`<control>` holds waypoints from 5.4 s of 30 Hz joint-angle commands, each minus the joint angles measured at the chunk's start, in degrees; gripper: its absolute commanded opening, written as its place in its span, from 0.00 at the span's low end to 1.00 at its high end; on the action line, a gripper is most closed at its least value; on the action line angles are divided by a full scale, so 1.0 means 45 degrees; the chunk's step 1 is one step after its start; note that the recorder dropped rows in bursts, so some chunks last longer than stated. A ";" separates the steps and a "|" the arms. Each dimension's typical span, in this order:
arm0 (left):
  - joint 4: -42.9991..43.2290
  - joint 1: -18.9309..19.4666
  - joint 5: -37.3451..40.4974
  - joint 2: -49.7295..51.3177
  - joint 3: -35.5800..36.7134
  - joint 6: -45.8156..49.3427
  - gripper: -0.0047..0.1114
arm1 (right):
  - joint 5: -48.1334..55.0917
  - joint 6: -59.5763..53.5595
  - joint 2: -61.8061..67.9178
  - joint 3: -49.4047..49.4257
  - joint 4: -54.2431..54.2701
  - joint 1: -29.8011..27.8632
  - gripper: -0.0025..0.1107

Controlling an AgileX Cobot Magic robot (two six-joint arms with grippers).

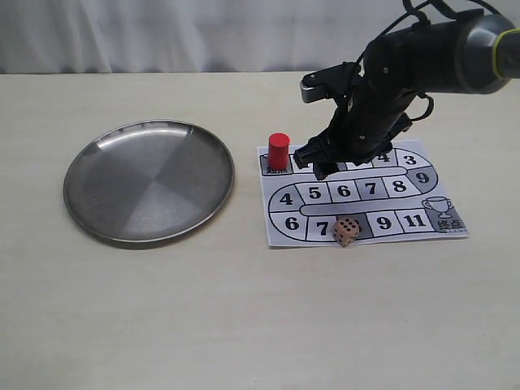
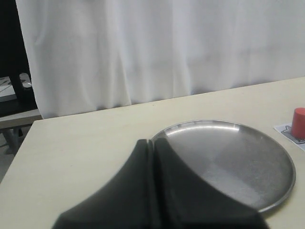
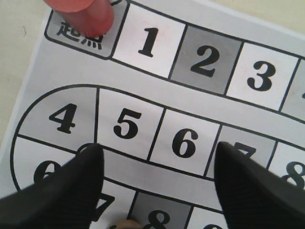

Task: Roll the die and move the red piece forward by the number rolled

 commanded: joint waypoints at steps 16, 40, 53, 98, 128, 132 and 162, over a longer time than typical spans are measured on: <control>-0.0028 -0.0106 -0.0122 -0.0013 0.0022 -0.0012 0.04 | 0.1792 -0.0520 -0.3778 0.0901 0.0503 0.0000 0.06; -0.0028 -0.0106 -0.0122 -0.0013 0.0022 -0.0012 0.04 | -0.5748 -0.0997 -0.3892 0.9112 0.1930 0.0000 0.06; -0.0028 -0.0106 -0.0122 -0.0013 0.0022 -0.0012 0.04 | -0.6109 -0.0994 -0.3478 0.9112 0.1930 0.0000 0.06; -0.0028 -0.0106 -0.0122 -0.0013 0.0022 -0.0012 0.04 | -0.3167 -0.1620 0.0480 -0.0925 0.1320 0.1119 0.72; -0.0028 -0.0106 -0.0122 -0.0013 0.0022 -0.0012 0.04 | -0.1068 -0.0919 0.0936 -0.3708 0.0653 0.0529 0.06; -0.0028 -0.0106 -0.0122 -0.0013 0.0022 -0.0012 0.04 | -0.1068 -0.0424 0.0744 -0.3708 -0.0262 0.0529 0.06; -0.0028 -0.0106 -0.0122 -0.0013 0.0022 -0.0012 0.04 | -0.2018 0.0347 0.1983 -0.2562 -0.0450 -0.0066 0.06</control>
